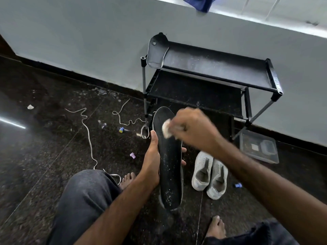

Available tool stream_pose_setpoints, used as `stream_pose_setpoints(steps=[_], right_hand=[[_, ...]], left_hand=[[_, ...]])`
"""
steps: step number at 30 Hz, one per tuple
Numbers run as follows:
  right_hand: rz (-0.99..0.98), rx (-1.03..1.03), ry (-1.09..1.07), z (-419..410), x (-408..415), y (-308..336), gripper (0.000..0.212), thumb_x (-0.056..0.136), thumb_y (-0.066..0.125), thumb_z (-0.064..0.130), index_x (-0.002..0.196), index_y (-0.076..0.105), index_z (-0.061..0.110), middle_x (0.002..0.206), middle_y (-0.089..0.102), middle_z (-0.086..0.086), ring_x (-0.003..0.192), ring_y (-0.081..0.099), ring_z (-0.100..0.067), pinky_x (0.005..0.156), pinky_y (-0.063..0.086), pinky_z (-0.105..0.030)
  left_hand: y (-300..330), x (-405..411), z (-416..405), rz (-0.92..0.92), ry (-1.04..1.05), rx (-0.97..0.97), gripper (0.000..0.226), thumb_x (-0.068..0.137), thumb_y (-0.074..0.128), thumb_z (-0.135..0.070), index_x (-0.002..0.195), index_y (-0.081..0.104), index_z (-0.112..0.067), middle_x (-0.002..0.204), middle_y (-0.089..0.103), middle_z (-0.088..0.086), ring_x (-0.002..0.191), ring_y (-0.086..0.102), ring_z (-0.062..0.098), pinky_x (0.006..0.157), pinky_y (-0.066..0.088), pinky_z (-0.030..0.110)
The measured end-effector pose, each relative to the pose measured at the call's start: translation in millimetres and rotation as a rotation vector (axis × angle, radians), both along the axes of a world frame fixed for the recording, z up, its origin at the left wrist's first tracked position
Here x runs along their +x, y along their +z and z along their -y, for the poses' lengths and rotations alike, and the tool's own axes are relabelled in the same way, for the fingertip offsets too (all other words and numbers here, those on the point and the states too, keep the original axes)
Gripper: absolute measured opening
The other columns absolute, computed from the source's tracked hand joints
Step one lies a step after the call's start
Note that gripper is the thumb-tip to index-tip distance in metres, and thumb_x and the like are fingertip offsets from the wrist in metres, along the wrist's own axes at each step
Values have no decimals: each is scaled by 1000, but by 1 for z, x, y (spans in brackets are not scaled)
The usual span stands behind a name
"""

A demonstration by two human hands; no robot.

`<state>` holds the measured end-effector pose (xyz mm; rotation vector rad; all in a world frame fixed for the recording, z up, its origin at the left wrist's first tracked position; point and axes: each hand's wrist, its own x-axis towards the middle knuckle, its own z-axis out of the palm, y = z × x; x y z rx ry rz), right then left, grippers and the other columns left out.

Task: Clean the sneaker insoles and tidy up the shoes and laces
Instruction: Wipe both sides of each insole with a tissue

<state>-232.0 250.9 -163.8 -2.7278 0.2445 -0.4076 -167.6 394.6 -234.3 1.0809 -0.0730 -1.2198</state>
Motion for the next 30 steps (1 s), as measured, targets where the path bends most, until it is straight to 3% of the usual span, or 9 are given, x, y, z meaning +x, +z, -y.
stream_pose_setpoints(steps=[3, 6, 10, 14, 17, 21, 24, 27, 30], right_hand=[[-110, -314, 210, -17, -7, -24, 12, 91, 65, 25, 83, 72, 31, 78, 57, 10, 78, 53, -11, 72, 41, -33], [-71, -412, -43, 25, 12, -29, 12, 89, 68, 27, 81, 76, 26, 78, 61, 6, 81, 59, -18, 75, 41, -37], [33, -178, -370, 53, 11, -8, 11, 90, 71, 23, 91, 81, 25, 85, 69, 7, 81, 62, -13, 79, 44, -32], [28, -51, -58, -4, 7, -7, 12, 89, 71, 19, 90, 80, 27, 83, 68, 12, 76, 57, -5, 73, 46, -27], [-69, -206, 94, -14, 7, -30, 11, 90, 68, 23, 88, 77, 30, 80, 61, 10, 80, 57, -11, 73, 35, -30], [-107, -339, -270, 41, 15, -30, 11, 90, 68, 29, 87, 79, 28, 85, 68, 7, 89, 62, -19, 82, 41, -37], [49, -101, -430, 51, 5, -12, 10, 89, 72, 25, 94, 81, 26, 88, 71, 9, 84, 62, -10, 83, 50, -35], [79, 51, -245, 8, -4, -2, 9, 90, 73, 23, 93, 80, 29, 84, 66, 14, 78, 54, 0, 76, 41, -18], [-22, -102, 27, -34, -10, -24, 12, 91, 68, 24, 86, 75, 33, 79, 58, 12, 78, 51, -10, 74, 42, -33]], left_hand=[[5, -5, 1, -26, 52, 19, 79, 98, 31, -69, 116, 70, -2, 90, 75, 20, 64, 71, 30, 63, 60, 41], [4, -4, 0, 15, 33, 52, 80, 99, 24, -69, 115, 72, -7, 97, 75, 22, 62, 68, 29, 64, 59, 37], [1, -1, -2, 38, 3, 52, 83, 99, 18, -70, 114, 73, -10, 104, 76, 21, 66, 70, 30, 71, 59, 37], [-1, -3, 2, -7, 62, 22, 82, 98, 22, -71, 122, 70, -8, 108, 75, 23, 71, 73, 32, 67, 60, 40], [1, -6, 3, -60, 116, 1, 76, 100, 27, -65, 128, 65, -5, 105, 74, 24, 73, 74, 30, 57, 60, 39], [-4, -2, 0, -19, 40, 49, 83, 97, 22, -72, 120, 70, -8, 105, 76, 22, 71, 72, 30, 76, 58, 43], [-5, 2, 1, -39, 73, 29, 79, 98, 24, -72, 124, 69, -12, 116, 75, 16, 85, 74, 30, 89, 53, 49], [-6, 0, 5, -61, 181, -46, 72, 102, 27, -64, 122, 71, -11, 123, 73, 12, 105, 71, 27, 89, 58, 49], [-4, -3, 5, -175, 230, -81, 76, 100, 32, -66, 111, 75, -5, 114, 73, 23, 102, 73, 29, 86, 61, 40]])
